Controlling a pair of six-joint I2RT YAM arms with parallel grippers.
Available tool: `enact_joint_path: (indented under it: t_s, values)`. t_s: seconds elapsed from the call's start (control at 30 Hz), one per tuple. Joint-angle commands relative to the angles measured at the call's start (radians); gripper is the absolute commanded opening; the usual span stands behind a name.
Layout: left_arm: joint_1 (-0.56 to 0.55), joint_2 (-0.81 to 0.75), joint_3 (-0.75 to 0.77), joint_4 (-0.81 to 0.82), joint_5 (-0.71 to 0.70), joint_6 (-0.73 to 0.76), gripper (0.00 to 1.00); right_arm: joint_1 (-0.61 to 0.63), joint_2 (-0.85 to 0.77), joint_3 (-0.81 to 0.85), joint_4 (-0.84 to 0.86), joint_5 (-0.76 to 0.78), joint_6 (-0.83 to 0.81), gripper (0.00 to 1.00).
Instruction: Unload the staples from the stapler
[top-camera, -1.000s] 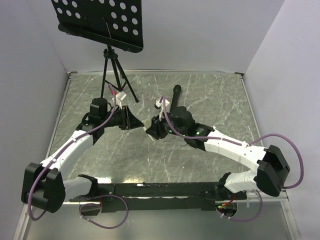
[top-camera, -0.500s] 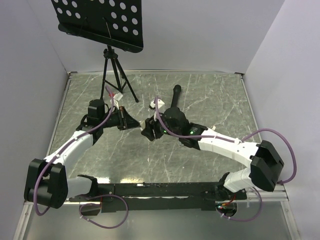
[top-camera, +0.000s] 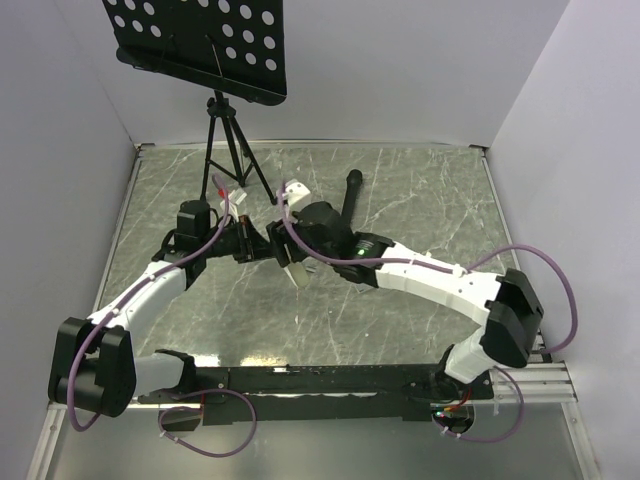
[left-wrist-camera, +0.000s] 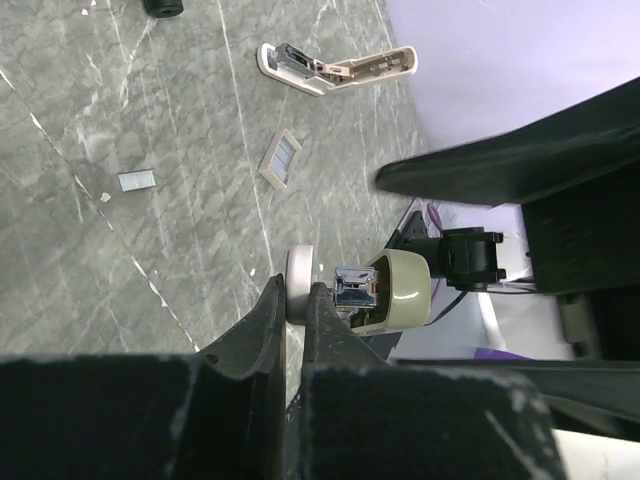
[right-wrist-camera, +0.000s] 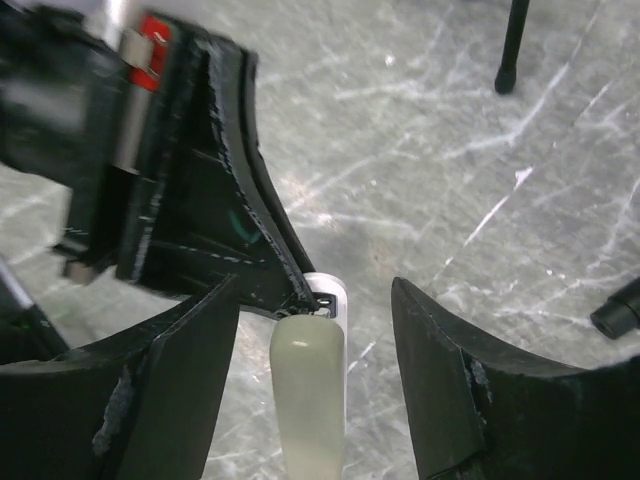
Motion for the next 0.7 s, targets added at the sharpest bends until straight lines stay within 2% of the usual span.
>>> enact_joint_path:
  t_s: [0.0, 0.1, 0.2, 0.23, 0.27, 0.43, 0.67]
  values:
    - [0.006, -0.03, 0.021, 0.024, 0.004, 0.009, 0.01, 0.028, 0.044, 0.076, -0.07, 0.07, -0.035, 0.66]
    - [0.009, -0.031, 0.018, 0.024, 0.002, 0.011, 0.01, 0.036, 0.064, 0.09, -0.09, 0.092, -0.037, 0.61]
    - [0.015, -0.03, 0.017, 0.018, -0.009, 0.009, 0.01, 0.039, 0.052, 0.076, -0.089, 0.105, -0.034, 0.4]
    - [0.017, -0.03, 0.015, 0.015, -0.012, 0.008, 0.01, 0.039, 0.045, 0.068, -0.086, 0.112, -0.032, 0.28]
    - [0.023, -0.028, 0.017, 0.012, -0.018, 0.009, 0.01, 0.039, 0.035, 0.064, -0.086, 0.118, -0.031, 0.26]
    - [0.061, -0.007, 0.056, -0.146, -0.163, 0.083, 0.01, 0.037, -0.023, 0.021, -0.098, 0.136, -0.031, 0.23]
    - [0.118, -0.022, 0.01, -0.094, -0.167, 0.026, 0.01, 0.034, -0.124, -0.132, -0.106, 0.156, 0.011, 0.27]
